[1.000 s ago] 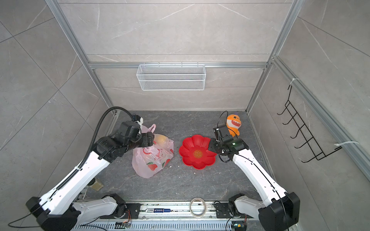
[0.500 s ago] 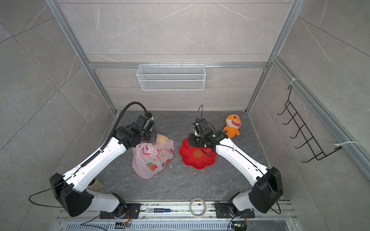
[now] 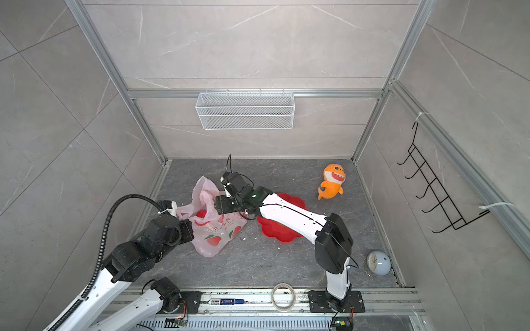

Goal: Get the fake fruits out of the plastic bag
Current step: 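Reach the right gripper over to the bag mouth and grasp its edge, then hold the bag with the left gripper while the right gripper pulls its mouth open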

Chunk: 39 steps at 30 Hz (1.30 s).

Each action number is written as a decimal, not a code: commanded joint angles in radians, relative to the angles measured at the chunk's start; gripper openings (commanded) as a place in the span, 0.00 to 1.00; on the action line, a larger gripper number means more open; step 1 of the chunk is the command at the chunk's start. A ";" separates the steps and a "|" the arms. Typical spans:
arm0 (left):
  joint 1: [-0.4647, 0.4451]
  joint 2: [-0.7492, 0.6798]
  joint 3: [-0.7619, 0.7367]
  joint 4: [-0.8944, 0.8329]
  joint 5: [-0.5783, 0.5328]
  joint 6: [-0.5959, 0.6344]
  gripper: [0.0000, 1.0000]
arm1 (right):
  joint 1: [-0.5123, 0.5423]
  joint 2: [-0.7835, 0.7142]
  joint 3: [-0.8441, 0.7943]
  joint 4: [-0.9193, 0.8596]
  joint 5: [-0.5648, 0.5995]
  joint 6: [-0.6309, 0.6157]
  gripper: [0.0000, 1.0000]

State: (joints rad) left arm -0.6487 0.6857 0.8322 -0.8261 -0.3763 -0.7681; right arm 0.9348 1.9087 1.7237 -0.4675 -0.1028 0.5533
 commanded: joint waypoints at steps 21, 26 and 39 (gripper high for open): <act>-0.007 -0.057 -0.241 0.177 0.268 -0.109 0.07 | 0.079 0.181 0.188 -0.217 0.178 0.023 0.67; -0.007 -0.074 -0.285 0.188 0.315 -0.143 0.11 | 0.079 0.220 0.220 -0.207 0.152 0.022 0.67; -0.007 -0.076 -0.311 0.085 0.278 -0.236 0.17 | 0.083 0.221 0.253 -0.198 0.140 0.031 0.71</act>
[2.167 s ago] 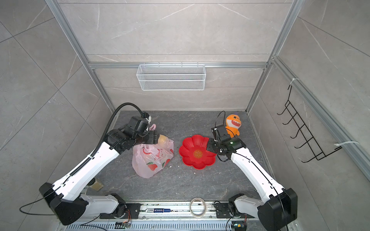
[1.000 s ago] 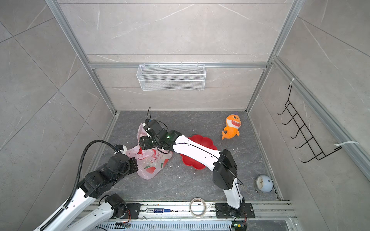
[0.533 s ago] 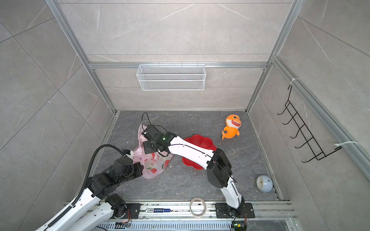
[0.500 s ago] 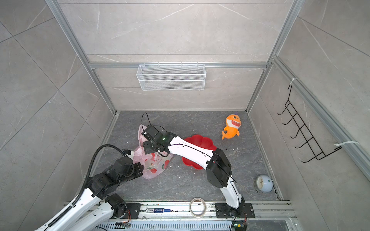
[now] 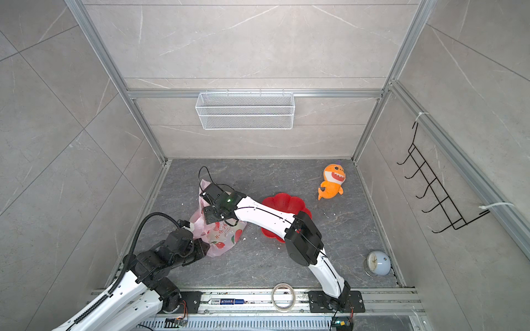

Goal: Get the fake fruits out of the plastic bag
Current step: 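Hold the bag with the left gripper while the right gripper pulls its mouth open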

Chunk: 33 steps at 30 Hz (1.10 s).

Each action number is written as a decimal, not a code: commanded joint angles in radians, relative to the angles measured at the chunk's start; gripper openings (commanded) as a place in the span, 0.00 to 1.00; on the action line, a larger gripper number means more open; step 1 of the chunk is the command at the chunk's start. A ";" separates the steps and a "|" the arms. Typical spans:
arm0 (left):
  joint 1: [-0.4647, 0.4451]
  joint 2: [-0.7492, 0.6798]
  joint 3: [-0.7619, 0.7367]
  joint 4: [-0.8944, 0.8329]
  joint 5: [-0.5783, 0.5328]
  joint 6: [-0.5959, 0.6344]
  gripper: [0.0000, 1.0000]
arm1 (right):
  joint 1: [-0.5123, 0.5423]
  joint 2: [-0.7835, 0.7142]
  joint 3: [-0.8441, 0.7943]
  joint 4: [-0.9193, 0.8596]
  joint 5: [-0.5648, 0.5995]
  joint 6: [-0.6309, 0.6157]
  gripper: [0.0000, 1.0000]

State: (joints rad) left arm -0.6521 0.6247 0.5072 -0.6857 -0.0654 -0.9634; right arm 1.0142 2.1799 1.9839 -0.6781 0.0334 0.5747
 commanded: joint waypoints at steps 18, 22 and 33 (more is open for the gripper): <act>-0.004 -0.116 -0.005 -0.107 -0.106 -0.098 0.17 | 0.008 0.090 0.221 -0.065 -0.017 -0.007 0.71; -0.004 -0.135 0.003 -0.117 -0.116 -0.100 0.18 | 0.009 0.155 0.300 -0.157 0.027 0.004 0.67; -0.003 -0.156 0.028 -0.164 -0.141 -0.093 0.26 | 0.005 0.078 0.181 -0.134 0.127 0.031 0.31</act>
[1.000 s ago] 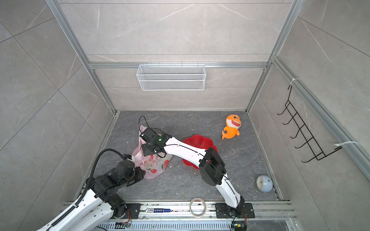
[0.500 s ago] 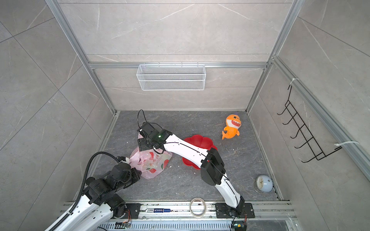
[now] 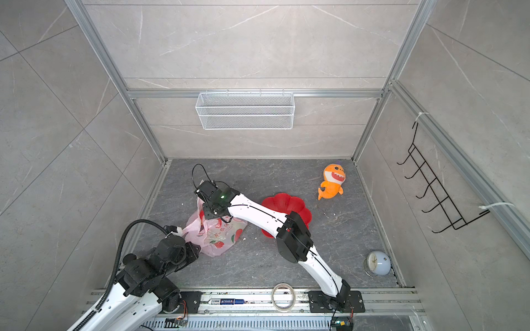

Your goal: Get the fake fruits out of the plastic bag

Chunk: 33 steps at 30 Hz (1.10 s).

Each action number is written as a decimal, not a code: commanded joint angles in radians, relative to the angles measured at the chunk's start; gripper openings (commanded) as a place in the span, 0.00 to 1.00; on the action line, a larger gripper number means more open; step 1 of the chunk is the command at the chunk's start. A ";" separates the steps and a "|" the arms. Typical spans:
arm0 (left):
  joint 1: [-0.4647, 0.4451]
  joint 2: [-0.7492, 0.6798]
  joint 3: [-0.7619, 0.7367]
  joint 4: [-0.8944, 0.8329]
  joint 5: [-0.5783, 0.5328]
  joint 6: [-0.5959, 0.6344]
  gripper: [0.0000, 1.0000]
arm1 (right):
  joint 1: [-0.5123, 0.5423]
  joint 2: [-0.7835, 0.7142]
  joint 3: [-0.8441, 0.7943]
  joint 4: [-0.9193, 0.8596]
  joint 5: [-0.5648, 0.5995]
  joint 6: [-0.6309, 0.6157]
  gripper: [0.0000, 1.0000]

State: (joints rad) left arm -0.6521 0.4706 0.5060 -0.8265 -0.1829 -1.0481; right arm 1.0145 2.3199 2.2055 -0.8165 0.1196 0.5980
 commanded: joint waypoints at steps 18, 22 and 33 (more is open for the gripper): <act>-0.002 0.173 0.425 -0.134 -0.087 0.154 0.81 | -0.001 -0.420 -0.581 0.304 0.038 0.044 0.11; -0.001 0.311 0.563 -0.138 -0.159 0.245 0.81 | 0.003 -0.474 -0.679 0.346 0.032 0.057 0.10; 0.217 0.650 0.798 -0.145 -0.003 0.494 0.80 | 0.022 -0.603 -0.840 0.399 0.065 0.092 0.10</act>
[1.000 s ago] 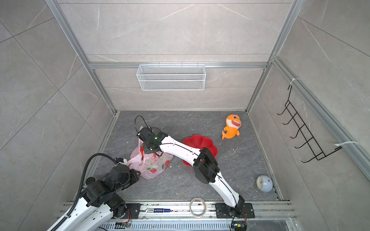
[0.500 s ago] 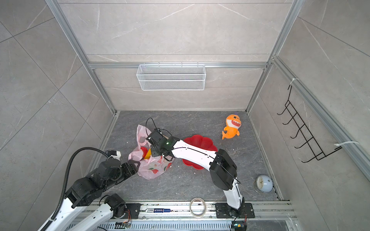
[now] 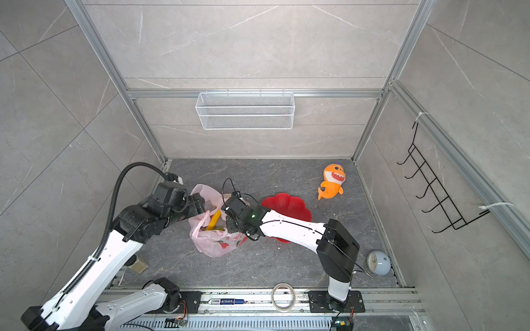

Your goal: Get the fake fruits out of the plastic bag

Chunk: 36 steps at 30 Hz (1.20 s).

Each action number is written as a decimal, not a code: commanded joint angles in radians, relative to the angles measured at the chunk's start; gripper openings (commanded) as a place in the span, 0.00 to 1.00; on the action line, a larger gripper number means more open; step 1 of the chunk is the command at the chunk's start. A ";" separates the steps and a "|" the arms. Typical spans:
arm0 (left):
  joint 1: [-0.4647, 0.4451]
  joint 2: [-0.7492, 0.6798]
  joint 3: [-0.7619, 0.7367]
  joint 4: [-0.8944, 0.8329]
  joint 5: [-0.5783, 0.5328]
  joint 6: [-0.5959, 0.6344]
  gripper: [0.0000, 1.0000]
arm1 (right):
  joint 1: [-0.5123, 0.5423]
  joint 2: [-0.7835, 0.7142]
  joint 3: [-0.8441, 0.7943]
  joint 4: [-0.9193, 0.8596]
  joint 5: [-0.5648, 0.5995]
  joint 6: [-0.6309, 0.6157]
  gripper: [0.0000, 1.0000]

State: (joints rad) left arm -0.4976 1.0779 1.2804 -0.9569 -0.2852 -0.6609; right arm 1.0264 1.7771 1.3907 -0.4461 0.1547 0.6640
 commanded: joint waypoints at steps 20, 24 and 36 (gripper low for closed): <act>0.090 0.196 -0.052 -0.086 0.299 0.136 0.81 | 0.017 -0.238 -0.162 0.043 0.258 0.114 0.09; 0.088 0.164 -0.139 -0.001 0.370 0.098 0.80 | 0.017 -0.260 -0.186 0.030 0.282 0.136 0.09; 0.062 -0.098 -0.289 0.196 0.549 -0.025 0.87 | 0.017 -0.221 -0.184 0.034 0.254 0.149 0.10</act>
State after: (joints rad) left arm -0.4179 1.0019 1.0260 -0.8162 0.1799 -0.6373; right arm 1.0378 1.5333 1.2079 -0.4061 0.4007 0.7940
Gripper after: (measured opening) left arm 0.872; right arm 0.099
